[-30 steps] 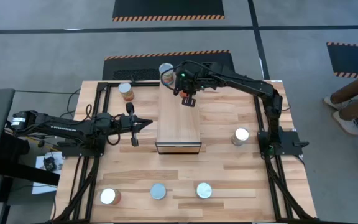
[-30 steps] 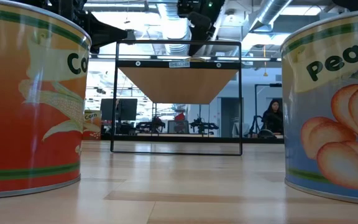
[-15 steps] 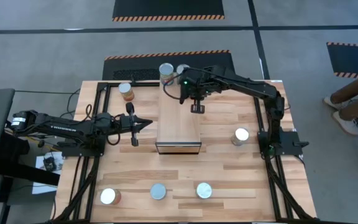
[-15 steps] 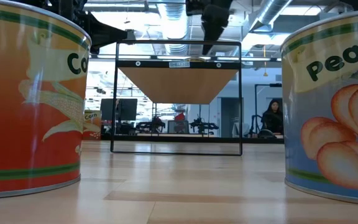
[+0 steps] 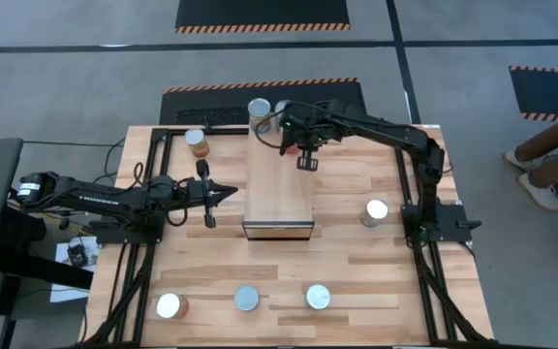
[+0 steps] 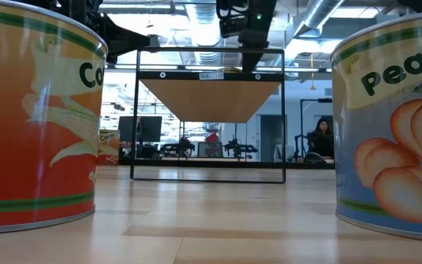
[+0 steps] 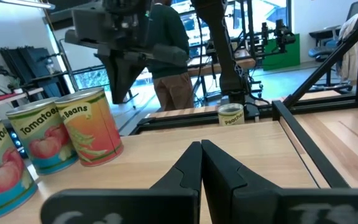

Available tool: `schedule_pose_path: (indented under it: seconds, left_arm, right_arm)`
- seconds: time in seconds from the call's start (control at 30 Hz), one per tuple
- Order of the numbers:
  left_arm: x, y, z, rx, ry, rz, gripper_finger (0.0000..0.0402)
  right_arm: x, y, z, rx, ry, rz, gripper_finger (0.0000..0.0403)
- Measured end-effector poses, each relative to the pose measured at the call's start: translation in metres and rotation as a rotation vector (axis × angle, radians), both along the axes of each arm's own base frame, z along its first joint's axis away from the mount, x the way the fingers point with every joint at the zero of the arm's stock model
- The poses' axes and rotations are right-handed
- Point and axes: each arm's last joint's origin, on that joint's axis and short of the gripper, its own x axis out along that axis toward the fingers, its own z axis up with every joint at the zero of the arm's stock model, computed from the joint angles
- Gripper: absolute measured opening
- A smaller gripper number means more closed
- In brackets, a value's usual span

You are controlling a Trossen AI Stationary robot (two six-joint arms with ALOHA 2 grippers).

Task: Pick and place cans onto a shelf
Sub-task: Put the top canned green beans on the shelf, then put the canned green beans on the shelf aligned with other canned green beans

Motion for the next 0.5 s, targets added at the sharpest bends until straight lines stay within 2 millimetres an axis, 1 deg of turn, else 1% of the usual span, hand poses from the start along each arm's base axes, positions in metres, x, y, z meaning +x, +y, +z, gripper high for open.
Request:
schedule_pose_path:
  seconds: [0.13, 0.27, 0.43, 0.5]
  left_arm:
    - [0.0, 0.0, 0.0, 0.0, 0.0, 0.0, 0.0]
    - [0.0, 0.0, 0.0, 0.0, 0.0, 0.0, 0.0]
    - [0.0, -0.0001, -0.0003, 0.0, 0.003, -0.001, 0.0]
    - [0.0, 0.0, -0.0004, 0.0, 0.004, 0.0, 0.0]
  right_arm:
    - [0.0045, -0.0007, 0.0021, -0.017, -0.049, 0.003, 0.0011]
    - [0.0043, -0.0004, 0.0019, -0.015, -0.045, 0.004, 0.0007]
    - [0.0009, 0.0047, -0.0001, -0.003, 0.009, 0.014, 0.0012]
    - [-0.0041, 0.0084, 0.0013, 0.001, 0.046, 0.018, 0.0011]
